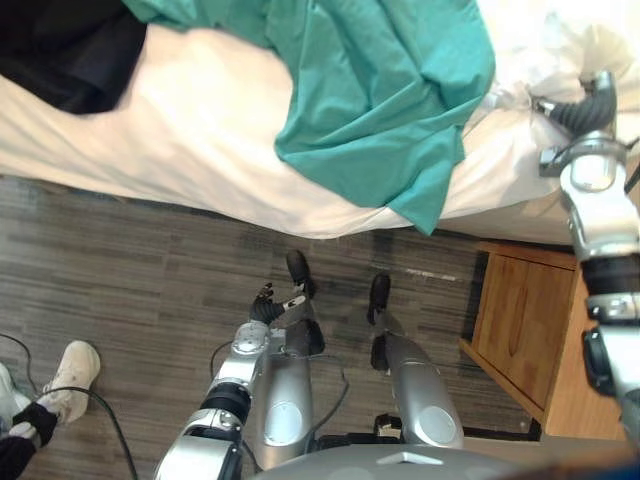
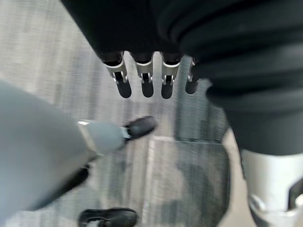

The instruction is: Tidy the bed and pick cloth on bed and put in laundry

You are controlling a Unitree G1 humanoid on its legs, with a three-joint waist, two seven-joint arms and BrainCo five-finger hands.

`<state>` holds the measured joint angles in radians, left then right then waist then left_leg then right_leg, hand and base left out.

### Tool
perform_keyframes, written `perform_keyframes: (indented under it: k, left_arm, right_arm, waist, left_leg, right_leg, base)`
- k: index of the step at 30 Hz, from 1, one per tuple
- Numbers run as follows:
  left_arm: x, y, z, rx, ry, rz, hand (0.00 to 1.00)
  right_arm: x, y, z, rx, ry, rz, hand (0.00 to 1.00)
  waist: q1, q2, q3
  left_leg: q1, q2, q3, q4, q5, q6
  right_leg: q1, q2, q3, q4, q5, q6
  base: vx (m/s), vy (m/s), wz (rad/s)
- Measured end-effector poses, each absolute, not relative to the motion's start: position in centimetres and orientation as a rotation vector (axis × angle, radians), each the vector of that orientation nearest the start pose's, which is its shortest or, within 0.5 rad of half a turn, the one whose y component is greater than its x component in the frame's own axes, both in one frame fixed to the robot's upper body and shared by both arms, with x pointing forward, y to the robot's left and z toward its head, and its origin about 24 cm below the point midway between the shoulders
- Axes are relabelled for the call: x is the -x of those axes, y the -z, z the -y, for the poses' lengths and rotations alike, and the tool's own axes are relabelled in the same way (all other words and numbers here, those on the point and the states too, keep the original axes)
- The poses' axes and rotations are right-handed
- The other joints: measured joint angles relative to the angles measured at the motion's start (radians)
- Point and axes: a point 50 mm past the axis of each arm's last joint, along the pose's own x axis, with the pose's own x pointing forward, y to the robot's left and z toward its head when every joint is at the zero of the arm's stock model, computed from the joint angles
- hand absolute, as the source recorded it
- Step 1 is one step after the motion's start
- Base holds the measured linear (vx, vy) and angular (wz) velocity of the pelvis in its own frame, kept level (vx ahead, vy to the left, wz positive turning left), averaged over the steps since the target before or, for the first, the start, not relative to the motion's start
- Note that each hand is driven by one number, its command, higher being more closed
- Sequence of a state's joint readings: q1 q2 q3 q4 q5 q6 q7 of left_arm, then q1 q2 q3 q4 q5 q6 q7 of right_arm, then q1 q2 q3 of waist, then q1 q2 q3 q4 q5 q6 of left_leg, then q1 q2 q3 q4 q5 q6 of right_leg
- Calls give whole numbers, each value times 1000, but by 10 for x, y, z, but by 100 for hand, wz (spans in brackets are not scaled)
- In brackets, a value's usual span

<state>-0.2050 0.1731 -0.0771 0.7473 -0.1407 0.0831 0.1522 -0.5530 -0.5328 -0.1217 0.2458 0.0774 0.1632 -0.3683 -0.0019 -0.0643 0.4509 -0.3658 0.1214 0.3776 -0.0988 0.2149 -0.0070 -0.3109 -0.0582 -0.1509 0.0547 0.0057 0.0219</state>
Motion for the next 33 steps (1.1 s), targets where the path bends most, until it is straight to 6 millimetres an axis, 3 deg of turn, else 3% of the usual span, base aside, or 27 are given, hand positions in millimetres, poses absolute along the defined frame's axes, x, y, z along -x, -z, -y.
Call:
perform_keyframes:
  k: [2,3,4,6,10,15,19,21,24,28,29,33]
  left_arm:
    - [-243,79,-194,-124,-153,-661,0]
    - [-242,80,-194,-124,-154,-664,0]
    - [-236,84,-195,-123,-158,-683,0]
    - [-225,91,-199,-126,-167,-717,0]
    - [-196,111,-202,-118,-173,-818,0]
    - [-161,130,-191,-51,-157,-918,0]
    - [-145,140,-175,60,-168,-968,0]
    - [-141,142,-175,86,-178,-972,0]
    - [-129,147,-174,143,-206,-1005,0]
    - [-113,154,-176,213,-249,-1059,0]
    - [-108,156,-178,257,-272,-1067,0]
    - [-101,158,-182,300,-302,-1077,0]
  right_arm:
    - [-320,-155,281,267,576,214,100]
    - [-319,-153,281,264,577,210,100]
    - [-312,-140,282,232,588,193,0]
    - [-304,-124,281,198,605,167,0]
    - [-281,-83,280,-67,706,110,0]
    - [-242,-27,268,-599,818,61,0]
    - [-202,18,246,-1074,862,109,0]
    - [-185,33,245,-1141,909,116,0]
    - [-148,49,265,-1132,1066,149,0]
    - [-91,57,295,-1046,1297,227,0]
    - [-63,60,305,-1053,1422,282,0]
    - [-23,59,321,-1012,1608,355,0]
  waist:
    - [-16,1,-1]
    - [-17,2,-1]
    - [-24,8,-10]
    - [-33,16,-24]
    - [-39,38,-60]
    - [-41,50,-125]
    - [-50,57,-184]
    - [-50,56,-205]
    - [-63,54,-244]
    - [-94,49,-292]
    - [-101,46,-306]
    - [-117,42,-331]
  left_leg:
    - [43,-1,5,-1,-9,-11]
    - [45,-1,5,-1,-10,-12]
    - [59,-1,12,-3,-13,-15]
    - [77,-1,26,-4,-27,-19]
    - [147,-6,57,-5,-47,-12]
    - [240,-12,107,-6,-82,-10]
    - [352,9,294,-5,-123,-6]
    - [390,9,318,-5,-135,-11]
    - [444,8,371,-6,-165,-26]
    - [493,9,423,-6,-186,-44]
    - [514,11,441,-6,-192,-50]
    - [538,12,448,-6,-204,-60]
  right_leg:
    - [38,-1,7,2,-6,0]
    - [40,-1,7,2,-7,0]
    - [51,-2,11,3,-10,2]
    - [63,-3,25,3,-13,5]
    - [122,-7,50,-7,-16,11]
    - [201,-17,87,-15,-29,20]
    - [281,-29,96,-10,-57,27]
    - [305,-33,95,-2,-67,29]
    - [337,-37,94,-4,-75,32]
    - [366,-40,95,-5,-90,34]
    - [377,-39,96,-5,-92,34]
    - [398,-38,92,-5,-93,34]
  base:
    - [8,-27,-8]
    - [-6,-12,-8]
    - [-7,-10,-12]
    - [-9,-2,-15]
    - [35,12,-18]
    - [114,6,-23]
    - [140,3,-14]
    - [109,-5,-31]
    - [84,-4,-44]
    - [74,-10,-28]
    - [74,-22,-22]
    - [29,-14,-10]
